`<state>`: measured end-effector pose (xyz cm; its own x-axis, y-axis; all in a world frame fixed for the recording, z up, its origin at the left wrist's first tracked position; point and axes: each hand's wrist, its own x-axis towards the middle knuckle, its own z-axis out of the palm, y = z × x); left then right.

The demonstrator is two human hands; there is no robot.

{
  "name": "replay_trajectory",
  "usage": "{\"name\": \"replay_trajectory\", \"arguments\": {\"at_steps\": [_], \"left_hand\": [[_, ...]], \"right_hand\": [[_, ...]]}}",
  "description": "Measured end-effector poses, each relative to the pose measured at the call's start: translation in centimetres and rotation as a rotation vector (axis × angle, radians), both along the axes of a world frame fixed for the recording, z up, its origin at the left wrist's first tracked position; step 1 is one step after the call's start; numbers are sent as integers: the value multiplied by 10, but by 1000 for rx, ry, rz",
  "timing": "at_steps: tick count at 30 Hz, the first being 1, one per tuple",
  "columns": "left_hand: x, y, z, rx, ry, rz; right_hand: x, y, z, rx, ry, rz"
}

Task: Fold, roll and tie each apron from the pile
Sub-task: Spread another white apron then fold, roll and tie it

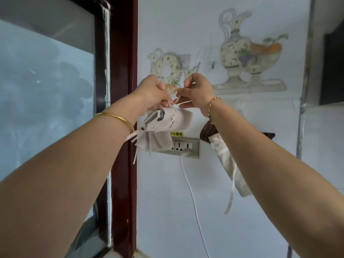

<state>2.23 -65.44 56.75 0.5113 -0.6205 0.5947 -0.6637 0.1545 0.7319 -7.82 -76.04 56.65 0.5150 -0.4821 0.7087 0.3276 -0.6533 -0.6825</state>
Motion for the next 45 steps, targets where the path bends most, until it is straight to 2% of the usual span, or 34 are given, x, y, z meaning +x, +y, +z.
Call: {"name": "replay_trajectory", "arguments": {"at_steps": [5,11,16,20,23,25,29,32,34,37,41,45], "left_hand": [[10,-32,27,-72,-161,43],[29,-84,55,-150,-141,41],[49,-109,90,-115,-178,44],[64,-111,115,72,-167,-19],[73,-104,119,80,46,-158],[76,-93,119,141,95,-203],[67,-67,112,560,-158,-185],[69,-63,113,658,-299,3],[75,-66,117,628,-347,72],[84,-69,123,454,-314,30],[106,-64,126,230,-88,-166],[131,-71,113,176,15,-239]], "right_hand": [[16,-33,29,-19,-63,-95],[40,-71,73,-181,-34,-317],[61,-92,102,-358,56,-421],[79,-110,113,-361,98,-434],[86,-118,118,-339,68,-424],[90,-119,122,-337,45,-432],[98,-117,126,-380,112,-514],[101,-117,127,-426,113,-546],[103,-117,130,-480,105,-616],[107,-122,134,-555,73,-749],[106,-130,137,-564,42,-821],[110,-130,138,-580,75,-805]]}}
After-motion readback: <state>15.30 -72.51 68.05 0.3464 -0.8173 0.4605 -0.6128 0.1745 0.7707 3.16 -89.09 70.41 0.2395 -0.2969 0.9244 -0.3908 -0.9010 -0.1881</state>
